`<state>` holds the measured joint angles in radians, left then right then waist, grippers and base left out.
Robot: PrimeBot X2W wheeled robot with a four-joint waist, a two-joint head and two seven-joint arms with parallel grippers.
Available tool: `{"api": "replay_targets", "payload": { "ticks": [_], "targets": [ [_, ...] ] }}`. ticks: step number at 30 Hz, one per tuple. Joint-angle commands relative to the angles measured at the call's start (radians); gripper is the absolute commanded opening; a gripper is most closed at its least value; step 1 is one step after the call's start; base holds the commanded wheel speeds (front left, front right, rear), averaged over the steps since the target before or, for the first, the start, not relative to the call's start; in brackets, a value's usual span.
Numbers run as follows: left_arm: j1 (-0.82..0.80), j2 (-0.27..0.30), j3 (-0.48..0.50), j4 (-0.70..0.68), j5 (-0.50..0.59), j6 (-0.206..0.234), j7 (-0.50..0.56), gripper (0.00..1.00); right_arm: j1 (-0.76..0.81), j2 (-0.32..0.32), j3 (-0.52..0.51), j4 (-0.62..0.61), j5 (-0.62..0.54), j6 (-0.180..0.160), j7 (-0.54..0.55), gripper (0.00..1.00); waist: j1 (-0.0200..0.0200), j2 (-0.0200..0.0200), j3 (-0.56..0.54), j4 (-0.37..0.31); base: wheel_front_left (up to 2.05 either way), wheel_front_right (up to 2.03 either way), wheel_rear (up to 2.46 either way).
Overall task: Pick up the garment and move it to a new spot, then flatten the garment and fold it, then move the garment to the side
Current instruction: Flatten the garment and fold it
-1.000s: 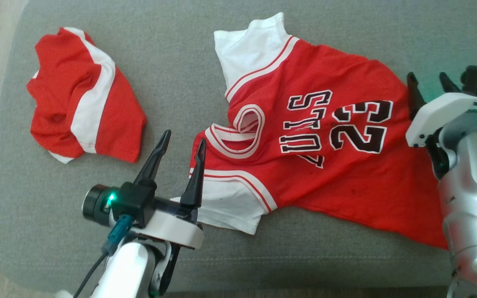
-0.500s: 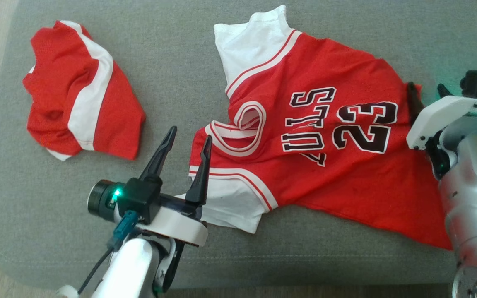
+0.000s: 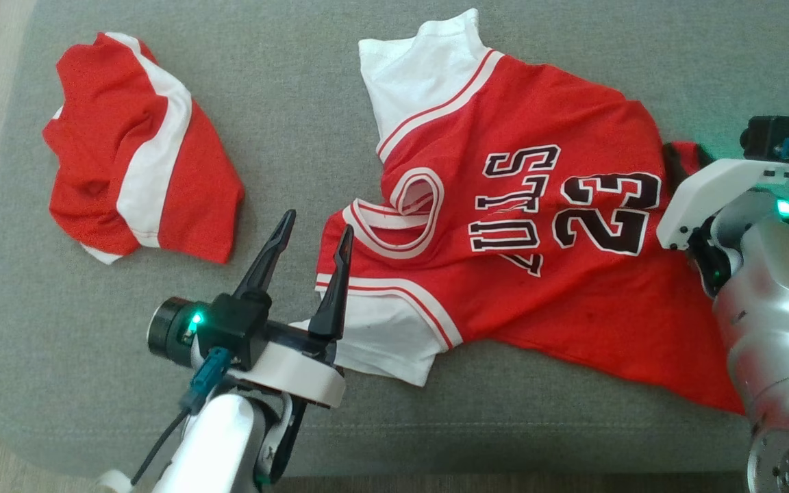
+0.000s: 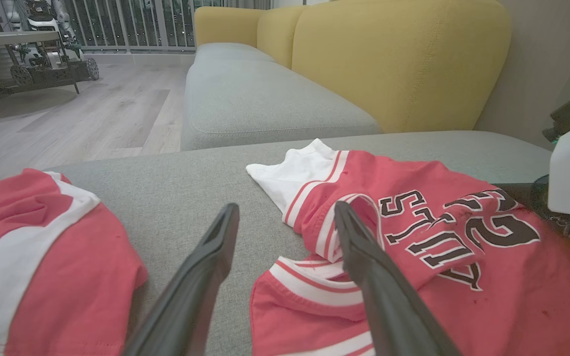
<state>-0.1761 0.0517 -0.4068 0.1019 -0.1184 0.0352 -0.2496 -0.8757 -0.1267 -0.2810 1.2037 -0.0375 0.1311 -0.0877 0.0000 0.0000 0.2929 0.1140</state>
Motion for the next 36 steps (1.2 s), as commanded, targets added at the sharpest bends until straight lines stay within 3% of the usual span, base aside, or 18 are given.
{"api": "replay_targets", "payload": {
  "ticks": [1, 11, 18, 25, 30, 35, 36],
  "targets": [
    [-0.037, -0.001, 0.030, -0.027, -0.006, 0.005, -0.012, 1.00, -0.026, 0.004, 0.025, -0.005, 0.004, 0.000, -0.001, 0.00, 0.0000, 0.0000, 0.001, 0.001, 0.00, 0.00, 0.00],
    [-0.037, -0.001, 0.023, -0.029, -0.011, 0.007, -0.012, 1.00, -0.111, -0.064, 0.046, -0.016, -0.034, 0.000, -0.024, 0.00, 0.0000, 0.0000, 0.000, 0.008, 0.00, 0.00, 0.00],
    [-0.053, -0.001, -0.003, -0.042, -0.023, 0.006, -0.012, 1.00, -0.274, -0.157, 0.024, -0.070, -0.091, 0.000, -0.032, 0.00, 0.0000, 0.0000, 0.036, 0.031, 0.00, 0.00, 0.00],
    [-0.086, -0.001, -0.044, -0.050, -0.043, 0.012, -0.012, 1.00, -0.408, -0.239, 0.007, -0.135, -0.252, 0.000, -0.049, 0.00, 0.0000, 0.0000, 0.105, 0.083, 0.00, 0.00, 0.00],
    [-0.112, -0.001, -0.065, -0.056, -0.059, 0.020, -0.012, 1.00, -0.452, -0.276, -0.061, -0.172, -0.378, 0.000, -0.010, 0.00, 0.0000, 0.0000, 0.147, 0.118, 0.00, 0.00, 0.00],
    [-0.133, -0.001, -0.079, -0.060, -0.071, 0.032, -0.012, 1.00, -0.453, -0.251, -0.163, -0.220, -0.481, 0.000, -0.015, 0.00, 0.0000, 0.0000, 0.171, 0.131, 0.00, 0.00, 0.00],
    [-0.136, -0.001, -0.081, -0.059, -0.072, 0.034, -0.012, 1.00, -0.449, -0.236, -0.169, -0.215, -0.495, 0.000, -0.024, 0.15, 0.0000, 0.0000, 0.172, 0.130, 0.00, 0.00, 0.00]
  ]
}}
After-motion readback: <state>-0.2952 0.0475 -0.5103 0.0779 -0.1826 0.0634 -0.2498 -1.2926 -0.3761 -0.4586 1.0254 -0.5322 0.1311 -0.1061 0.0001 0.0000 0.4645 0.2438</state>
